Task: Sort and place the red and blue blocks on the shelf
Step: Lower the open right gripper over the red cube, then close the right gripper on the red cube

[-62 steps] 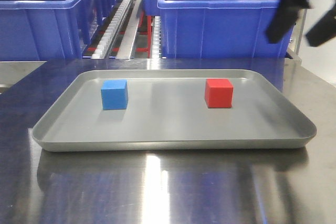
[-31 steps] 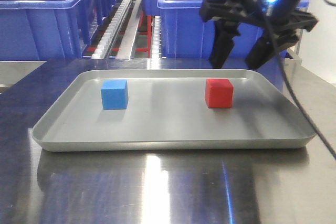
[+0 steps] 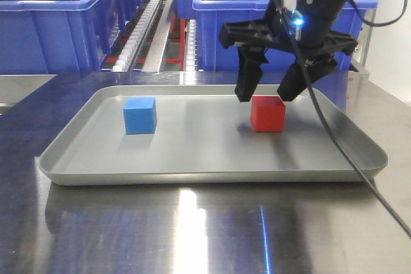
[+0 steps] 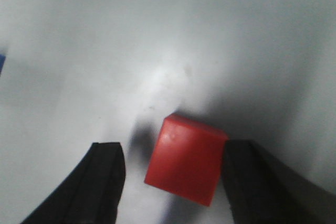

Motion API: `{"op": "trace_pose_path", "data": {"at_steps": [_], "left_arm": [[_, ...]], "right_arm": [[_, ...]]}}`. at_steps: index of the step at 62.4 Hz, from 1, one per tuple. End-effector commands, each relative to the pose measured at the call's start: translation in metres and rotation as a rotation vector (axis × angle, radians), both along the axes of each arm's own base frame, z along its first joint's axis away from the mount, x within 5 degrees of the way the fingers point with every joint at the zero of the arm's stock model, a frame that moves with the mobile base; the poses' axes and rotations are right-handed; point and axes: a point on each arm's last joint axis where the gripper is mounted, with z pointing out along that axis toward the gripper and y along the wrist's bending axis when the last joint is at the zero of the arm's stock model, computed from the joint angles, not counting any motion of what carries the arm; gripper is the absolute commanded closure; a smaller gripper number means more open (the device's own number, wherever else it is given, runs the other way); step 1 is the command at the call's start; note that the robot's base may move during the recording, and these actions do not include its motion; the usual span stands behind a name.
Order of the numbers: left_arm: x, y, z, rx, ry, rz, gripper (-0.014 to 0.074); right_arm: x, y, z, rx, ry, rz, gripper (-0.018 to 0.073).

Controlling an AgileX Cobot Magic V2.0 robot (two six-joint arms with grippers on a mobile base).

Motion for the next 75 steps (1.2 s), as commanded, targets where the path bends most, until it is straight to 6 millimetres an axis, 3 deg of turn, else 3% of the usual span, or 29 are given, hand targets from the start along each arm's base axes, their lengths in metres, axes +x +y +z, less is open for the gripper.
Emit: {"op": "trace_pose_path", "data": {"at_steps": [1, 41, 47, 64, 75], "left_arm": [[0.0, -0.001, -0.001, -0.003, -0.081, -0.007, 0.0472], [0.0, -0.001, -0.001, -0.003, -0.081, -0.007, 0.0472], [0.0, -0.001, -0.001, -0.003, -0.081, -0.007, 0.0472], [0.0, -0.001, -0.001, -0.003, -0.081, -0.007, 0.0472], [0.0, -0.001, -0.001, -0.003, -0.081, -0.007, 0.0472]], "right_arm": [[0.002, 0.001, 0.027, 0.049, -0.096, -0.006, 0.0042], [0.007, 0.001, 0.014, 0.012, -0.077, 0.004, 0.006], [0.007, 0.001, 0.014, 0.011, -0.078, 0.004, 0.0132], [0.006, 0.001, 0.016, 0.011, -0.076, 0.005, 0.048], [0.001, -0.002, 0.032, 0.03, -0.116, 0.004, 0.0509]]}}
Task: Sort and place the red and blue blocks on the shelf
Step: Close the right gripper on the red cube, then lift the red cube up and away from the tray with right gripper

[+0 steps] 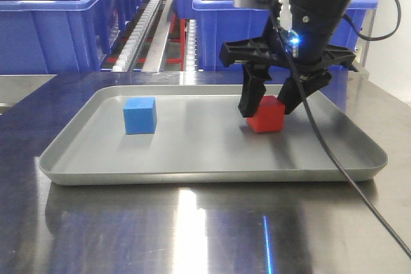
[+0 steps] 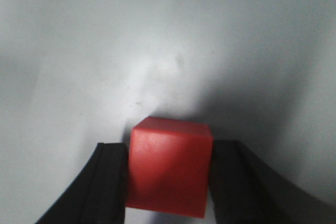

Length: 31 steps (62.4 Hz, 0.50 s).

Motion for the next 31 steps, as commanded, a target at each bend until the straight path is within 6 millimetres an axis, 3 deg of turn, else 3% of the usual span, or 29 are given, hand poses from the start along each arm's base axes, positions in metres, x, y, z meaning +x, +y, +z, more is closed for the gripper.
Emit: {"op": "trace_pose_path", "data": {"at_steps": [1, 17, 31], "left_arm": [[0.0, -0.001, -0.001, -0.003, -0.081, -0.007, 0.0472], [0.0, -0.001, -0.001, -0.003, -0.081, -0.007, 0.0472], [0.0, -0.001, -0.001, -0.003, -0.081, -0.007, 0.0472]], "right_arm": [[-0.003, -0.003, 0.048, 0.063, -0.15, 0.0, 0.0509], [-0.019, -0.017, 0.097, 0.086, -0.33, 0.009, 0.0509], [-0.037, -0.049, 0.137, 0.113, -0.476, -0.05, 0.0509]]}}
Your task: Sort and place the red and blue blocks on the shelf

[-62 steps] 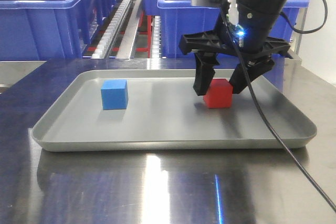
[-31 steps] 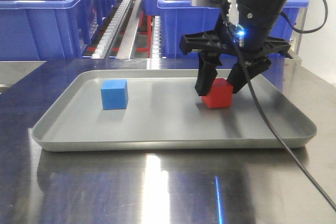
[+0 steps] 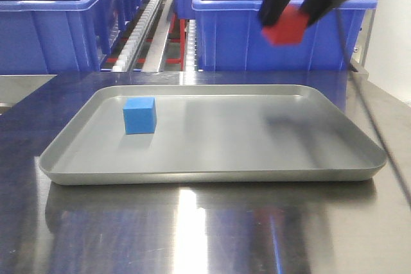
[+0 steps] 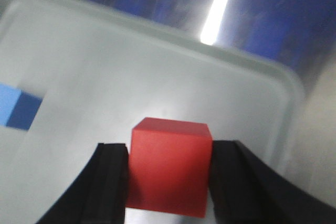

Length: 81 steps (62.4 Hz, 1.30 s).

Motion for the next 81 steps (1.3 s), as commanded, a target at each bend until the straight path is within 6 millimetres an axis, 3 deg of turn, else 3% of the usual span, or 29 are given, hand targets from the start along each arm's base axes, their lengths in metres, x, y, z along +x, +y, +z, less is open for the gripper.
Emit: {"op": "trace_pose_path", "data": {"at_steps": [1, 18, 43, 59, 68, 81], "left_arm": [[0.0, -0.001, -0.001, -0.003, -0.081, -0.007, 0.0472], [0.0, -0.001, -0.001, -0.003, -0.081, -0.007, 0.0472], [0.0, -0.001, -0.001, -0.003, -0.081, -0.007, 0.0472], [0.0, -0.001, -0.001, -0.003, -0.081, -0.007, 0.0472], [0.0, -0.001, -0.001, -0.003, -0.081, -0.007, 0.0472], [0.0, -0.001, -0.001, -0.003, -0.081, -0.007, 0.0472]], "right_arm": [[-0.012, -0.018, 0.041, 0.059, -0.187, -0.033, 0.0509], [-0.055, -0.07, 0.051, 0.117, -0.376, -0.155, 0.0509], [-0.139, -0.133, 0.021, 0.105, -0.501, -0.368, 0.051], [-0.187, -0.147, -0.009, 0.097, -0.562, -0.449, 0.051], [-0.198, -0.147, -0.022, 0.097, -0.571, -0.452, 0.051], [-0.2, -0.147, -0.025, 0.097, -0.57, -0.452, 0.051]]}}
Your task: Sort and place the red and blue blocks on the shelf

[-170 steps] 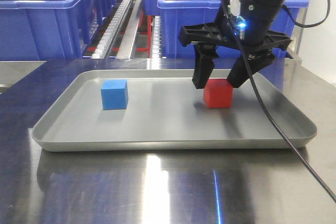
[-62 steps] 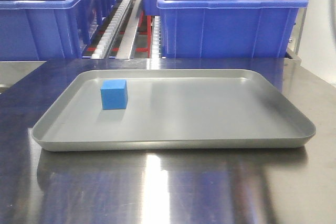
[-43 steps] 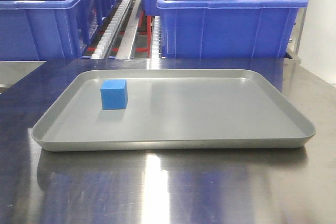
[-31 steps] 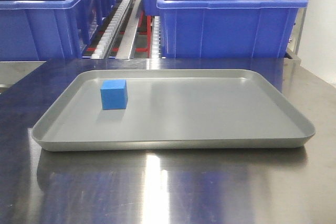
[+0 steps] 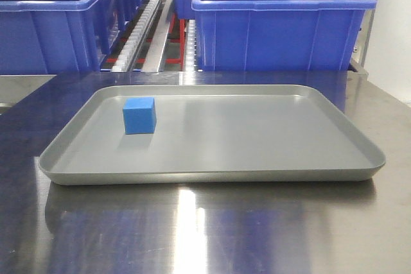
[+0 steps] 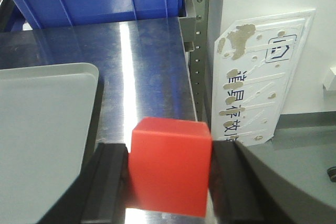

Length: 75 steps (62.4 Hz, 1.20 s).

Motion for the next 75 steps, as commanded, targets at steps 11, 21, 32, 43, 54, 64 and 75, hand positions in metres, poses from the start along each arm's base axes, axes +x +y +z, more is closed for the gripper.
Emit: {"op": "trace_pose_path", "data": {"at_steps": [11, 21, 32, 43, 54, 64, 75], "left_arm": [[-0.0001, -0.0006, -0.0008, -0.003, -0.081, -0.007, 0.0472], [-0.0001, -0.0006, -0.0008, -0.003, -0.081, -0.007, 0.0472], [-0.0001, -0.0006, -0.0008, -0.003, -0.081, -0.007, 0.0472], [-0.0001, -0.0006, -0.0008, -0.003, -0.081, -0.007, 0.0472], [-0.0001, -0.0006, -0.0008, -0.003, -0.081, -0.007, 0.0472], [-0.0001, -0.0006, -0.0008, -0.003, -0.081, -0.007, 0.0472], [-0.0001, -0.0006, -0.0008, -0.003, -0.081, -0.007, 0.0472]], "right_arm": [[0.0024, -0.0013, 0.0177, -0.014, -0.126, -0.01, 0.051], [0.0024, -0.0013, 0.0176, -0.014, -0.125, -0.009, 0.051], [0.0024, -0.0013, 0.0176, -0.014, -0.125, -0.009, 0.051], [0.0024, -0.0013, 0.0176, -0.014, -0.125, -0.009, 0.051], [0.0024, -0.0013, 0.0176, -0.014, -0.125, -0.009, 0.051], [0.0024, -0.0013, 0.0176, -0.014, -0.125, -0.009, 0.051], [0.0024, -0.0013, 0.0176, -0.014, -0.125, -0.009, 0.051]]}}
